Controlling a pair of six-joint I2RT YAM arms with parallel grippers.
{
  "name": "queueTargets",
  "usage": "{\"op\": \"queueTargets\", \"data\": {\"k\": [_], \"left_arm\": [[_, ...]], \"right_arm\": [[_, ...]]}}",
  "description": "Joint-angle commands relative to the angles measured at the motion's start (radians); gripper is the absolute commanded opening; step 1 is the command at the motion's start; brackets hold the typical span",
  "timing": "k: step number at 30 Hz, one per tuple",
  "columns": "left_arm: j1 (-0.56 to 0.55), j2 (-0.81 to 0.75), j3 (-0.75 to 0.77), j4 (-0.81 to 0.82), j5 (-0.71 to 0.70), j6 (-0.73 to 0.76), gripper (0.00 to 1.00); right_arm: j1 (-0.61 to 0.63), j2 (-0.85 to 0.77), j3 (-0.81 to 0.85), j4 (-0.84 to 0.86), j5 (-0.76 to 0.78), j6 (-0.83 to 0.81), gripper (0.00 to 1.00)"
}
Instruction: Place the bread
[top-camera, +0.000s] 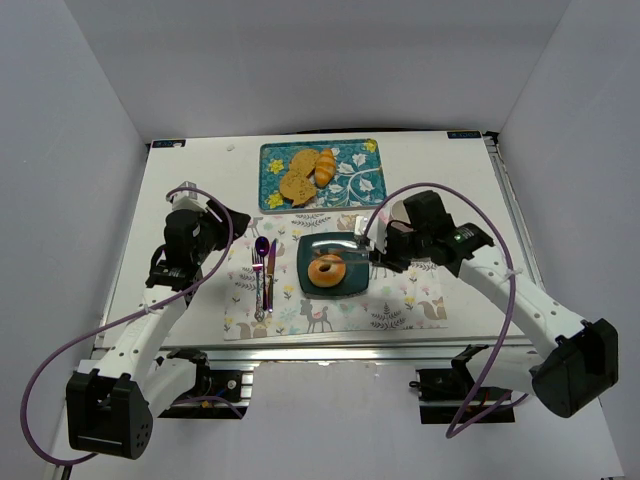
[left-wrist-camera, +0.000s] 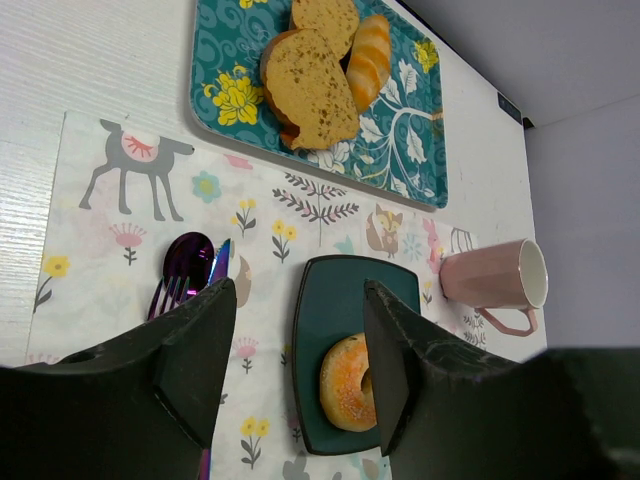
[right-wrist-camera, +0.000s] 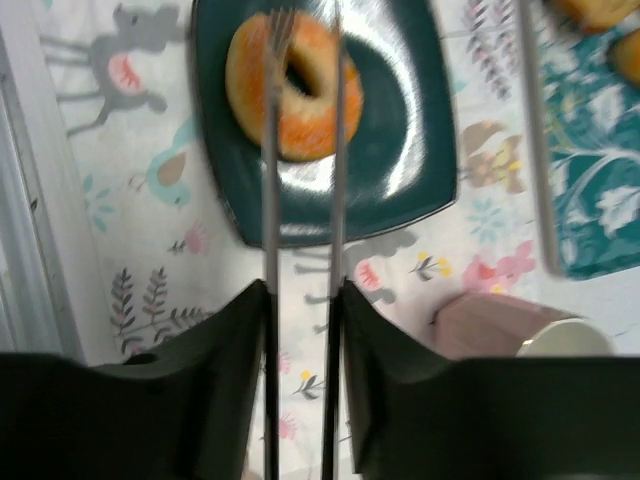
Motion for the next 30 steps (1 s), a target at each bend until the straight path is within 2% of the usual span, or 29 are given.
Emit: {"op": "queueTargets", "data": {"k": [1, 2, 3, 4, 5, 6, 9, 10, 11, 13, 17, 18, 20, 21, 24, 28, 29, 30], "left_arm": [[-0.003, -0.007, 0.013, 0.013, 0.013, 0.004, 0.63], [-0.003, -0.007, 0.014, 0.014, 0.016, 0.003, 0.62], [-0.003, -0.007, 0.014, 0.02, 0.019, 0.003, 0.6], [-0.003, -0.007, 0.014, 0.023, 0.03, 0.001, 0.56], [-0.003, -0.005, 0.014, 0.023, 0.038, 0.0, 0.43], [-0.003, -0.002, 0.012, 0.023, 0.044, -0.002, 0.38], [-0.003, 0.007, 0.012, 0.054, 0.079, 0.0, 0.22], [-0.003, 0.013, 0.013, 0.057, 0.087, 0.001, 0.18], [-0.003, 0.015, 0.012, 0.062, 0.103, 0.001, 0.11], [-0.003, 0.024, 0.01, 0.072, 0.116, 0.0, 0.09], [-0.005, 0.041, 0.01, 0.083, 0.134, 0.0, 0.15], [-0.005, 0.047, 0.012, 0.082, 0.133, 0.0, 0.23], [-0.003, 0.051, 0.017, 0.08, 0.133, 0.001, 0.33], [-0.005, 0.051, 0.021, 0.071, 0.134, 0.006, 0.42], [-0.005, 0.054, 0.029, 0.048, 0.13, 0.021, 0.51], [-0.026, 0.07, 0.03, 0.036, 0.128, 0.029, 0.56], [-0.037, 0.074, 0.032, 0.036, 0.125, 0.032, 0.56], [-0.063, 0.08, 0.04, 0.036, 0.119, 0.039, 0.56]], "right_arm": [[-0.014, -0.033, 0.089, 0.123, -0.035, 0.134, 0.36], [-0.054, -0.028, 0.118, 0.143, -0.04, 0.215, 0.33], [-0.08, -0.014, 0.137, 0.166, -0.041, 0.267, 0.24], [-0.116, -0.004, 0.157, 0.189, -0.046, 0.321, 0.19], [-0.206, 0.01, 0.207, 0.219, -0.055, 0.376, 0.13], [-0.257, 0.047, 0.236, 0.233, -0.066, 0.494, 0.02], [-0.458, 0.113, 0.301, 0.295, -0.008, 0.726, 0.0], [-0.503, 0.125, 0.301, 0.306, 0.017, 0.768, 0.0], [-0.564, 0.142, 0.291, 0.319, 0.049, 0.801, 0.0], [-0.618, 0.159, 0.214, 0.358, 0.14, 0.829, 0.0], [-0.669, 0.208, 0.027, 0.46, 0.261, 0.829, 0.0], [-0.672, 0.216, -0.043, 0.524, 0.29, 0.829, 0.0], [-0.686, 0.239, -0.102, 0.588, 0.309, 0.819, 0.0], [-0.689, 0.247, -0.142, 0.637, 0.33, 0.805, 0.0], [-0.715, 0.303, -0.162, 0.651, 0.341, 0.753, 0.0], [-0.752, 0.392, -0.162, 0.629, 0.33, 0.704, 0.17], [-0.756, 0.414, -0.162, 0.623, 0.321, 0.693, 0.34], [-0.76, 0.42, -0.164, 0.62, 0.3, 0.666, 0.4]]}}
